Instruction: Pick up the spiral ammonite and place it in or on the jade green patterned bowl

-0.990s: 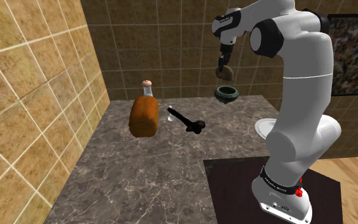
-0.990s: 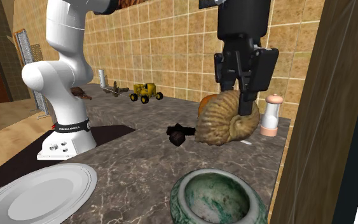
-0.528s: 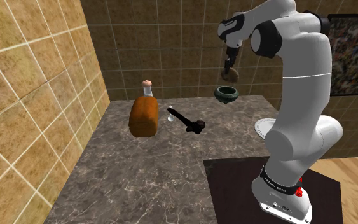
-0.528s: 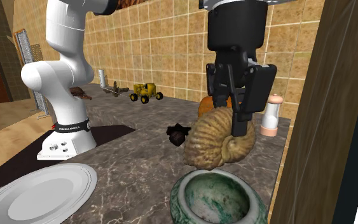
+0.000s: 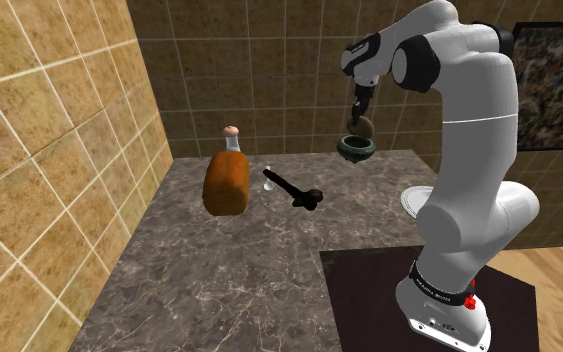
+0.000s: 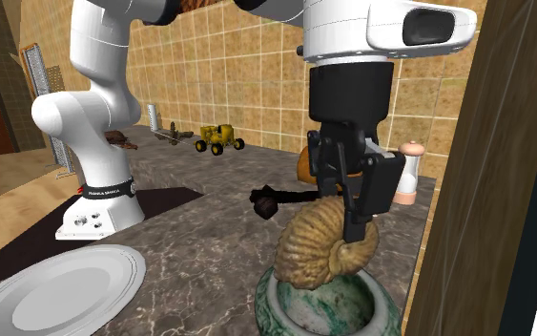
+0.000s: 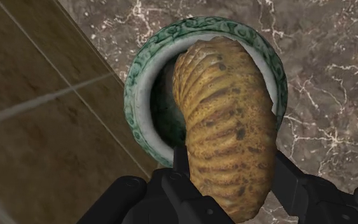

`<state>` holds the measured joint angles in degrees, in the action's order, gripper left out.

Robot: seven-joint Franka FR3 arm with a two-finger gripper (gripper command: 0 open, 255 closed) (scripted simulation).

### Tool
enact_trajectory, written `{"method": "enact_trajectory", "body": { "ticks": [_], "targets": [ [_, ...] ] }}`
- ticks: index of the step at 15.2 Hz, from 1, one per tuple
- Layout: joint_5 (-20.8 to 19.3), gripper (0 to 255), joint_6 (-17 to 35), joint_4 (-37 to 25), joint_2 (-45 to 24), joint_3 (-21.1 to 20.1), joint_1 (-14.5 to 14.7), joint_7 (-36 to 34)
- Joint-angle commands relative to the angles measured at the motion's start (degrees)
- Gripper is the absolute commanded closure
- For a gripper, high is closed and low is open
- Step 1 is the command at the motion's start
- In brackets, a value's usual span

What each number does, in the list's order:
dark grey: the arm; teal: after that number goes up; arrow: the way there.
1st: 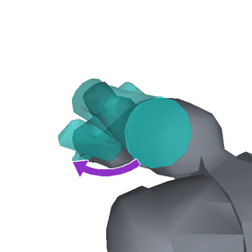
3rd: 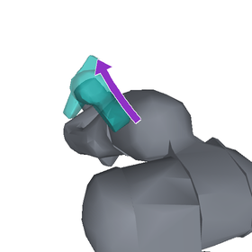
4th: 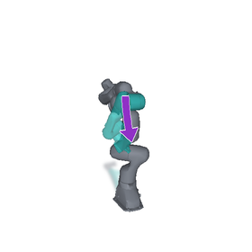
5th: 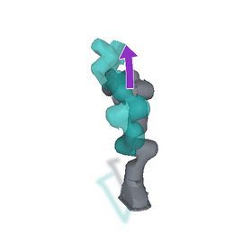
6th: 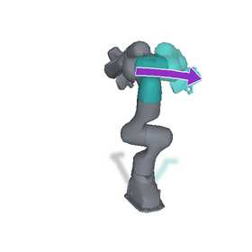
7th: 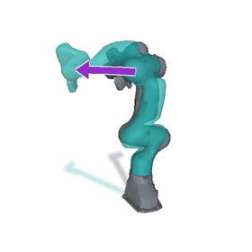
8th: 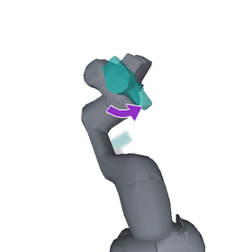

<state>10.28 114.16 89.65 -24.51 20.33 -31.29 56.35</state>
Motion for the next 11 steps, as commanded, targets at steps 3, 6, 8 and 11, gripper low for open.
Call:
{"method": "enact_trajectory", "body": {
  "ticks": [3, 6, 8, 11],
  "targets": [
    [0.5, 255, 2.7, 1.7, -1.0, -0.2, 0.0, 0.3],
    [0.6, 255, 3.6, 2.3, -1.3, -0.3, 0.0, 0.4],
    [0.6, 255, 3.6, 2.3, -1.3, -0.3, 0.0, 0.4],
    [0.6, 255, 3.6, 2.3, -1.3, -0.3, 0.0, 0.4]
  ]
}}
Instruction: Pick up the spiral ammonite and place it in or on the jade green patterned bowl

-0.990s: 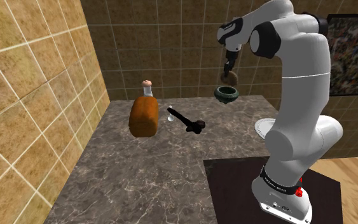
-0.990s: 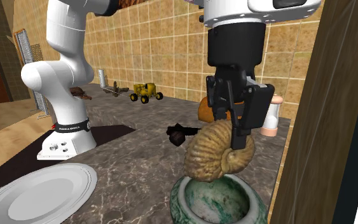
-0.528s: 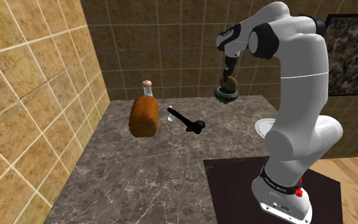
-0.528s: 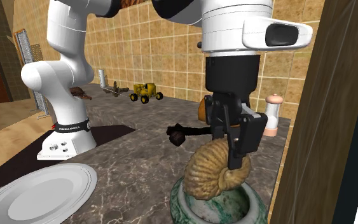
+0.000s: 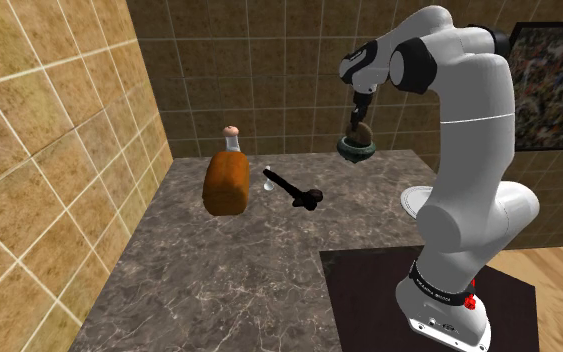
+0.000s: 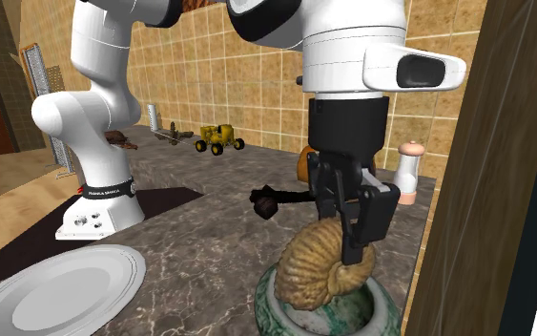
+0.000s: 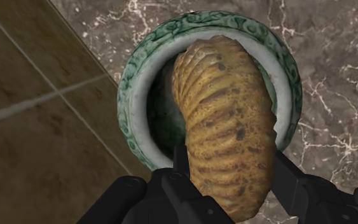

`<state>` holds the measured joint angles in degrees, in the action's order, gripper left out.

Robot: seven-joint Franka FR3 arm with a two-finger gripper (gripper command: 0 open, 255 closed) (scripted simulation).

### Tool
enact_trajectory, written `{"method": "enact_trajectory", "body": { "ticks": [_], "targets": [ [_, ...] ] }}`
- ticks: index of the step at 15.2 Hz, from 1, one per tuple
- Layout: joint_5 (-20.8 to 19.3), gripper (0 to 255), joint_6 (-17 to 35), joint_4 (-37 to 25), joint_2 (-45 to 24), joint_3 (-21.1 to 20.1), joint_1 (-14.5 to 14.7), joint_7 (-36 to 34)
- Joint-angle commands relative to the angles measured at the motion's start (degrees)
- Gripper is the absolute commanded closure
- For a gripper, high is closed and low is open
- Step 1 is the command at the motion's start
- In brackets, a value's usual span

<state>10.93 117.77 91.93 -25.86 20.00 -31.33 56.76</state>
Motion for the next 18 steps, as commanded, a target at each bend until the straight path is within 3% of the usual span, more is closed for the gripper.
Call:
{"method": "enact_trajectory", "body": {
  "ticks": [1, 2, 7, 11, 18],
  "targets": [
    [0.0, 255, 0.0, 0.0, 0.0, 0.0, 0.0, 0.0],
    [0.0, 0, 0.0, 0.0, 0.0, 0.0, 0.0, 0.0],
    [0.0, 0, 0.0, 0.0, 0.0, 0.0, 0.0, 0.0],
    [-1.1, 0, -6.2, -4.0, 2.3, 0.5, 0.1, -0.7],
    [-1.1, 0, -6.2, -4.0, 2.3, 0.5, 0.1, -0.7]
  ]
}}
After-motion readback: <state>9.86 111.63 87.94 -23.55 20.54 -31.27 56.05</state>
